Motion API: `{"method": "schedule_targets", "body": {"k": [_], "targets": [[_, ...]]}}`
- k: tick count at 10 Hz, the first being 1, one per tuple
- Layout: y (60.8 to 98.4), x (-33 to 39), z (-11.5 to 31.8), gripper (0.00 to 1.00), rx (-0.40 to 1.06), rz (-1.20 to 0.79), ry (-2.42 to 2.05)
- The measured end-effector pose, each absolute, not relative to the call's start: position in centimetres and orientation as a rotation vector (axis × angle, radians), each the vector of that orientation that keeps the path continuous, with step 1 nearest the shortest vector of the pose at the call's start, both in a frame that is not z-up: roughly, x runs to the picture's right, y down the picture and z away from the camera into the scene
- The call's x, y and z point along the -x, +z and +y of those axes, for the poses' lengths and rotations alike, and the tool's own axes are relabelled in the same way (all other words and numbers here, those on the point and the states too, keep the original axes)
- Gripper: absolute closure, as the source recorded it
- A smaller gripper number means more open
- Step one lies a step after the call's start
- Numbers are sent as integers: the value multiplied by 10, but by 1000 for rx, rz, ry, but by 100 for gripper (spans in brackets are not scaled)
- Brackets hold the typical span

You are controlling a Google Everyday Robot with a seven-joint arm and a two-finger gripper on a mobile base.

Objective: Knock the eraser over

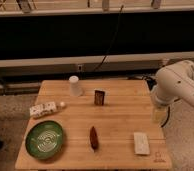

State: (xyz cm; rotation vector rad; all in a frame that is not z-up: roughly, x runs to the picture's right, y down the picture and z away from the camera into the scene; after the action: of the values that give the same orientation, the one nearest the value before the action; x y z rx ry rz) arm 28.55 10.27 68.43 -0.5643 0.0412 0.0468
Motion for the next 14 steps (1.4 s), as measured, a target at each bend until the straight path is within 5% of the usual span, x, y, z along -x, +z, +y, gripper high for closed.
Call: {"method": "schedule_targets", "body": {"k": [14], "targets": [[720, -272, 55, 20, 513, 14, -16]]}}
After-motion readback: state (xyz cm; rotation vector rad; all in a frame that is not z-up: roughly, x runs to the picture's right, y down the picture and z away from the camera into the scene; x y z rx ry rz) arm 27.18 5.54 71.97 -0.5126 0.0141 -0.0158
